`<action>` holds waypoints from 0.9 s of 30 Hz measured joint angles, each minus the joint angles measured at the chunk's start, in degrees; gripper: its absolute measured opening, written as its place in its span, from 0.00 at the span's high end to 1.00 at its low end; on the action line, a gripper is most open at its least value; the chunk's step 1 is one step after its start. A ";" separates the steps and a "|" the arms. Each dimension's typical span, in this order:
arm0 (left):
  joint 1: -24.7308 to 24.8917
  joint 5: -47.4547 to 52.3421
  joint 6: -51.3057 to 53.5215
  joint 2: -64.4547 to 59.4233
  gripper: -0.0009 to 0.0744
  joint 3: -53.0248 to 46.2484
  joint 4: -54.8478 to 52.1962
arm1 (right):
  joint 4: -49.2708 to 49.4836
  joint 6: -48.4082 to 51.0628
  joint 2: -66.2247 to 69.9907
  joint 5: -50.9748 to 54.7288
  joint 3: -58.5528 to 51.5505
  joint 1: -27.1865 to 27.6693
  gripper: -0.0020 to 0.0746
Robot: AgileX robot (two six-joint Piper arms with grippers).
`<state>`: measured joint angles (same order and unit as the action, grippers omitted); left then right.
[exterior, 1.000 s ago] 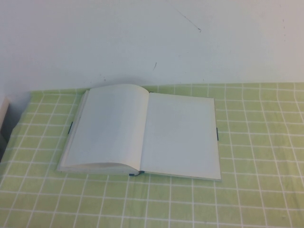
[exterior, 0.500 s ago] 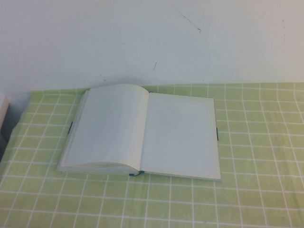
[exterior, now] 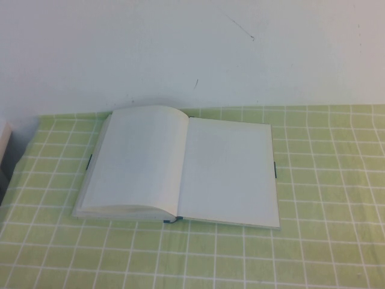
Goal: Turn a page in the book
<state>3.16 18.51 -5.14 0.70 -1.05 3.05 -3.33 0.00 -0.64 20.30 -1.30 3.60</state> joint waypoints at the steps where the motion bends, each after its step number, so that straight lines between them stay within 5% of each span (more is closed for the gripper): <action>1: 0.00 0.00 0.00 0.00 0.99 0.00 0.00 | 0.00 -0.43 0.00 0.00 0.00 0.00 0.98; 27: 0.00 0.12 -0.14 0.00 0.99 0.00 0.00 | -0.10 3.31 0.00 0.03 0.00 0.00 0.98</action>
<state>3.16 18.62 -5.29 0.70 -1.05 3.05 -3.43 3.31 -0.64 20.33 -1.30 3.60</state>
